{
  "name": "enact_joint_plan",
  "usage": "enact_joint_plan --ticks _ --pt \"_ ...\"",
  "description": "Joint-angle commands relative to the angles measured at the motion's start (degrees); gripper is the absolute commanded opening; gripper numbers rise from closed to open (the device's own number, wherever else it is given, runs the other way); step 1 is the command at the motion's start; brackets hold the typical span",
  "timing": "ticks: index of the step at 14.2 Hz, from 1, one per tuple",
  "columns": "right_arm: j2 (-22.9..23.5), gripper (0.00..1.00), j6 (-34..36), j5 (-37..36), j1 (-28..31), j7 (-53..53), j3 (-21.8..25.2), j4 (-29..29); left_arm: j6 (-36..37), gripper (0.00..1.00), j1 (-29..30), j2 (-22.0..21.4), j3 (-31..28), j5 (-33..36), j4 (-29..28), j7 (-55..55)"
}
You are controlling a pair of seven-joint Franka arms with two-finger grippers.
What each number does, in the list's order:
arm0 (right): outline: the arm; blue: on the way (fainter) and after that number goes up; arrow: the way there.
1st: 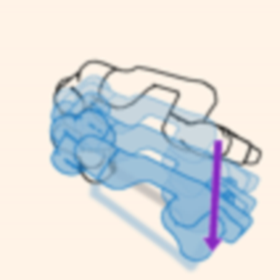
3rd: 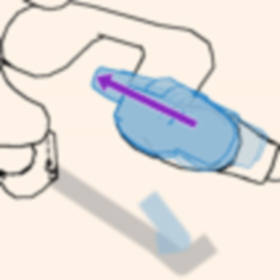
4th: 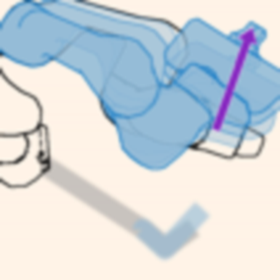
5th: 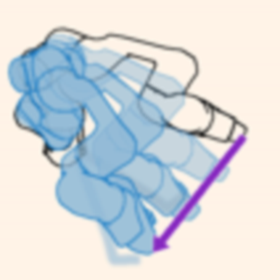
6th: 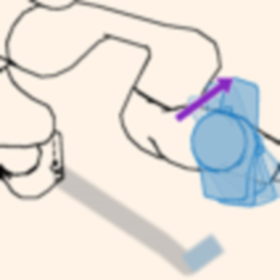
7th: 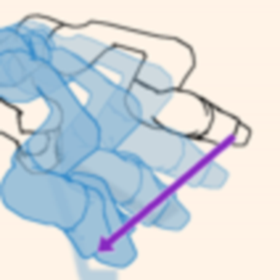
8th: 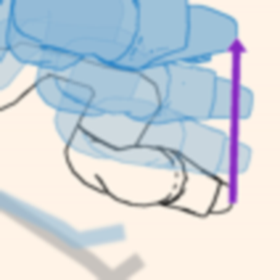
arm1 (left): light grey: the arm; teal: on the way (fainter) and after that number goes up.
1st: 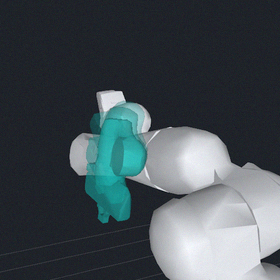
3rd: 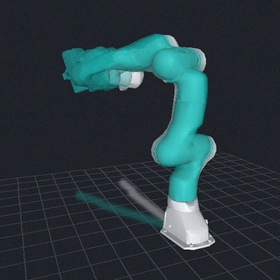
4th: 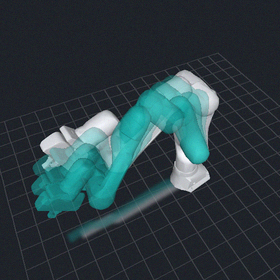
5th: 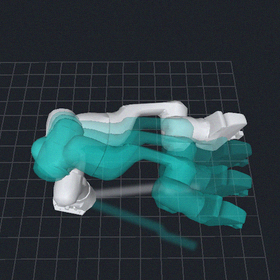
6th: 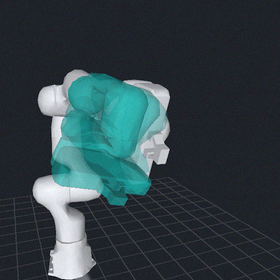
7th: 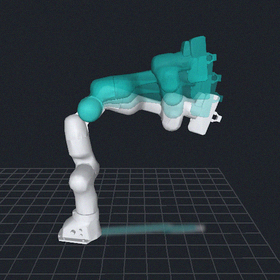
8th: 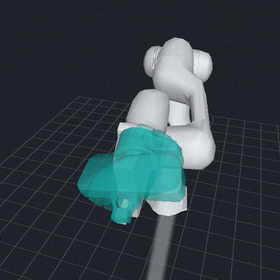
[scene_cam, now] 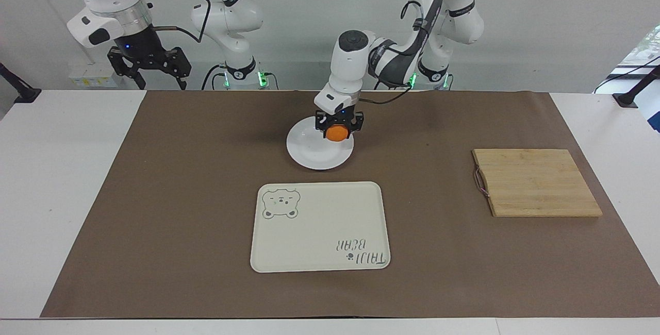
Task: Place orange and plate with both arms
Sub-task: 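Carry the orange with the left gripper over the white plate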
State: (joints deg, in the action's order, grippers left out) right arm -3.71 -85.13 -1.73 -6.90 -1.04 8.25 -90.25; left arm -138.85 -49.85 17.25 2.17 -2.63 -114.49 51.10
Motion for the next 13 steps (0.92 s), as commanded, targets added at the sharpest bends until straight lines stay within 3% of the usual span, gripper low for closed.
enact_joint_plan --ticks 1,6,10,13 --pt "-1.0 1.00 -0.9 0.3 0.7 -1.1 -0.3 -1.3 -2.7 1.00 -1.2 1.0 -1.3 -0.4 0.1 2.9" --pt "-1.0 1.00 -0.9 0.3 0.7 -1.2 -0.3 -1.3 3.7 1.00 1.3 -7.3 -1.9 -0.3 1.0 3.5" --pt "-1.0 1.00 -0.9 0.3 0.7 -1.2 -0.3 -1.3 10.1 1.00 5.9 -9.1 -2.1 0.2 5.8 1.7" --pt "-1.0 1.00 -0.9 0.3 0.7 -1.2 -0.3 -1.3 15.3 1.00 10.6 -10.8 -2.1 0.0 9.2 -5.6"
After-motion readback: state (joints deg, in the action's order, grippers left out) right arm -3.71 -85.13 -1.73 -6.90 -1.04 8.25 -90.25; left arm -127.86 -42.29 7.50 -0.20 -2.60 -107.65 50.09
